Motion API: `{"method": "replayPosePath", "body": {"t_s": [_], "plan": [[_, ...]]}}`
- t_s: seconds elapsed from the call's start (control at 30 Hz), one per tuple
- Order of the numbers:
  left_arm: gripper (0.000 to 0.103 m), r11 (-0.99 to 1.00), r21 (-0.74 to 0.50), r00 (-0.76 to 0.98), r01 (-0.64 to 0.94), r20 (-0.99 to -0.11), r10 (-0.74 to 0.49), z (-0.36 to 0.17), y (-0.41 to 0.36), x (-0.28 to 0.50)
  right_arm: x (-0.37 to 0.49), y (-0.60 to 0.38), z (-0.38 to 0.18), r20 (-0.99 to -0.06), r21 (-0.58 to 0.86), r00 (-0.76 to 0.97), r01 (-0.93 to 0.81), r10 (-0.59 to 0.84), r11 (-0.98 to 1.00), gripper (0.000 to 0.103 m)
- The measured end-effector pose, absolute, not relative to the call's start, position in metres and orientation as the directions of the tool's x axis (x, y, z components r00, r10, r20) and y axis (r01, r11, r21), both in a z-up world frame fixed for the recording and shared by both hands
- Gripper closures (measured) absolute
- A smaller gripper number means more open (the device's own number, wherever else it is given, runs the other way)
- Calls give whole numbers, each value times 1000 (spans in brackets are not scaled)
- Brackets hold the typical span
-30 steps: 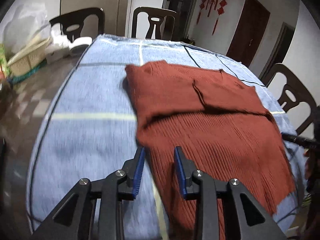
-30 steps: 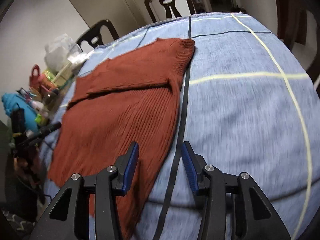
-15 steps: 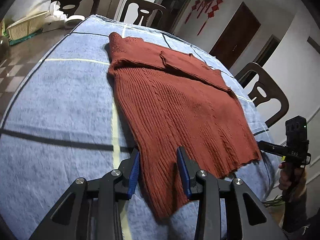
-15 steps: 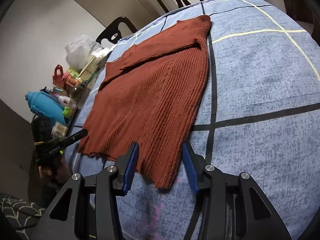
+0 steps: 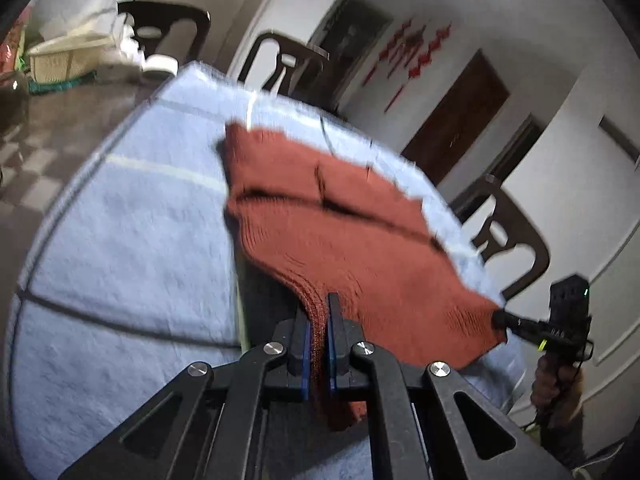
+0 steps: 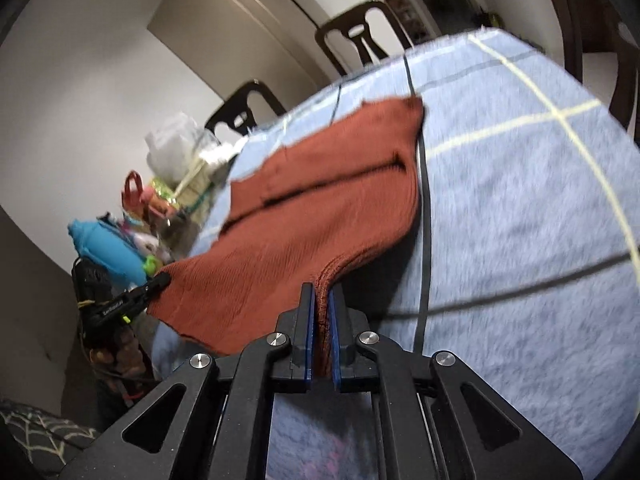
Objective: Fold small clothes
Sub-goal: 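Lift the hem with both tools and fold it toward the collar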
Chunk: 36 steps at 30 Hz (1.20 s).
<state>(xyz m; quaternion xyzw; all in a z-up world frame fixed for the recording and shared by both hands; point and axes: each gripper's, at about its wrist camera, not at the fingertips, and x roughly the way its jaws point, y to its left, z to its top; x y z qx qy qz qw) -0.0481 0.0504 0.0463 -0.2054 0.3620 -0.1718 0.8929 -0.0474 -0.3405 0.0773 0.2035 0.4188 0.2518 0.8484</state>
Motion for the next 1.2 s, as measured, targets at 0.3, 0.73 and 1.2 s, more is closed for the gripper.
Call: {"method": "replayPosePath", "body": {"t_s": [0.3, 0.73, 1.2], "plan": [[96, 862, -473, 735, 182, -517, -439, 86, 59, -1, 13, -339, 112, -540, 550, 579, -305, 610, 777, 97], [96, 892, -449, 658, 43, -659, -364, 48, 68, 152, 170, -340, 57, -648, 603, 479, -153, 593, 783, 97], [84, 804, -584, 527, 108, -652, -545, 25, 58, 143, 164, -324, 54, -640, 640, 324, -276, 697, 717, 84]]}}
